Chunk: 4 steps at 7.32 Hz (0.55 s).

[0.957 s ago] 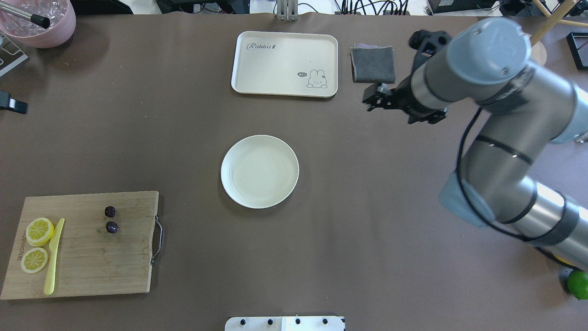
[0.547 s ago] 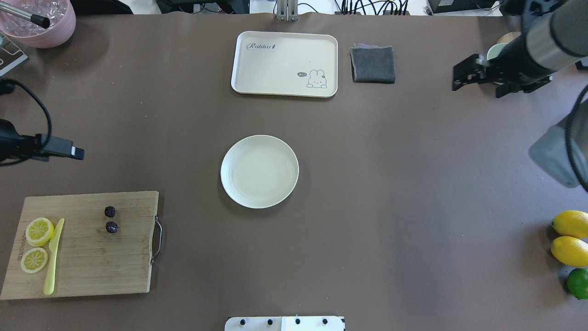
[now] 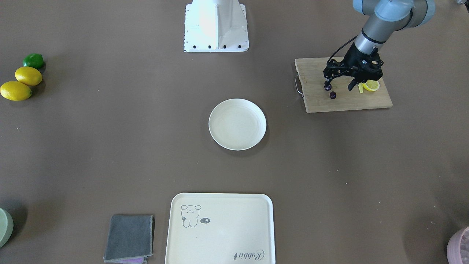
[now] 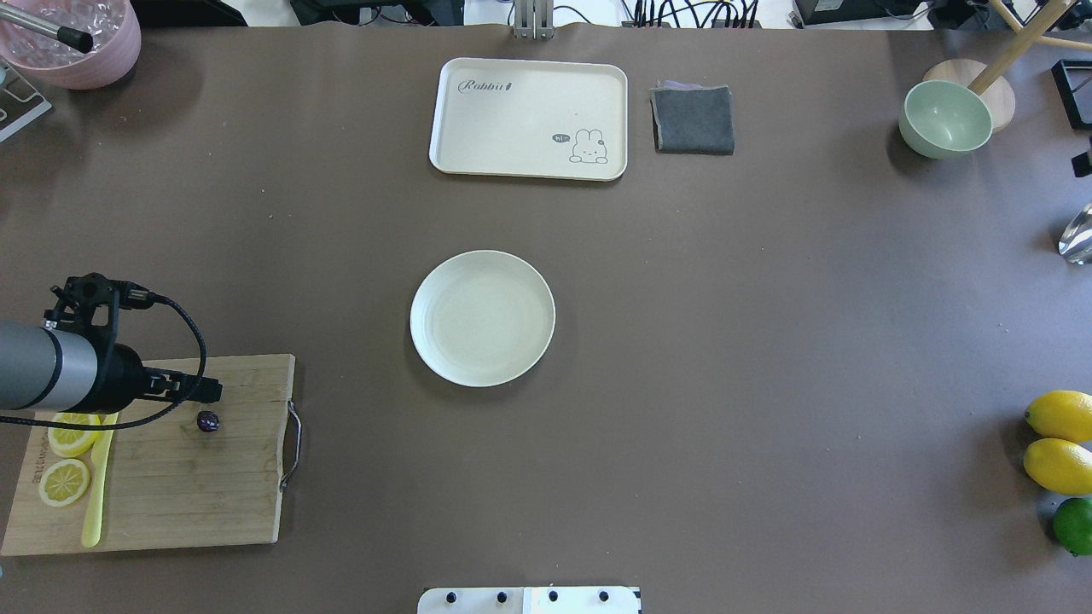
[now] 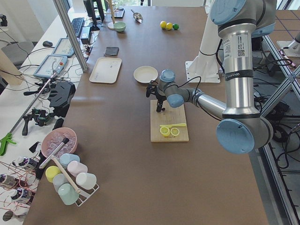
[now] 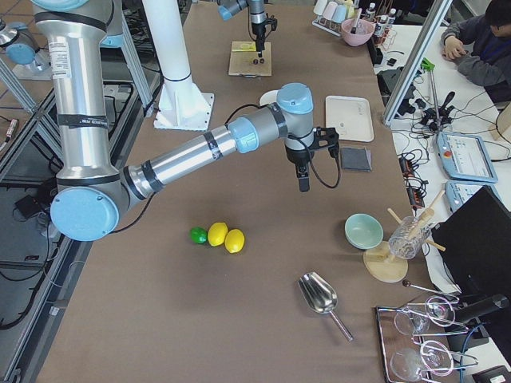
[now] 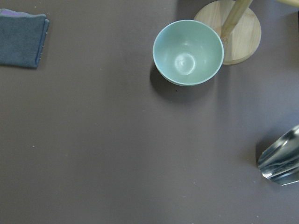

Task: Place red cherry on plate
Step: 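Lower the left gripper onto the dark cherries on the cutting board and grasp them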

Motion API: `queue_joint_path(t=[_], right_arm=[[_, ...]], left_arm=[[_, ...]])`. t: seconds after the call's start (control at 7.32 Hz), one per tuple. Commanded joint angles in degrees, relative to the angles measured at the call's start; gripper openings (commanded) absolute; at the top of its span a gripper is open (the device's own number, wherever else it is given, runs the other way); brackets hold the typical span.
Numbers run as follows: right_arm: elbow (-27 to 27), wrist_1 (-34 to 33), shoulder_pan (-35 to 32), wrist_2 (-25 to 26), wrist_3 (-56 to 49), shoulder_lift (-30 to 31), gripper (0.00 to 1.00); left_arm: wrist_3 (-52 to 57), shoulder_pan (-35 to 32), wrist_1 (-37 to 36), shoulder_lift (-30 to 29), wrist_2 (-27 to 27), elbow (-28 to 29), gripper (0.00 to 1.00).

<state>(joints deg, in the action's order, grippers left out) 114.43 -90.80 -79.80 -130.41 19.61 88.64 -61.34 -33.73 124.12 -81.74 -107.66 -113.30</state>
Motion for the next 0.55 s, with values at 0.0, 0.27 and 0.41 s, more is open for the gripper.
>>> queue_joint_path(t=[0.0, 0.27, 0.41], right_arm=[[-0.34, 0.01, -2.2, -0.2, -4.05, 1.88, 1.0], [-0.34, 0.01, -2.2, -0.11, -4.05, 1.97, 1.0], [-0.34, 0.01, -2.2, -0.11, -4.05, 1.97, 1.0]], left_arm=[[0.34, 1.03, 0.07, -1.04, 0.96, 2.81, 0.66], [0.17, 1.21, 0.16, -2.37, 0.96, 3.35, 0.58], [-0.01, 1.99, 0.16, -2.89, 0.96, 3.35, 0.5]])
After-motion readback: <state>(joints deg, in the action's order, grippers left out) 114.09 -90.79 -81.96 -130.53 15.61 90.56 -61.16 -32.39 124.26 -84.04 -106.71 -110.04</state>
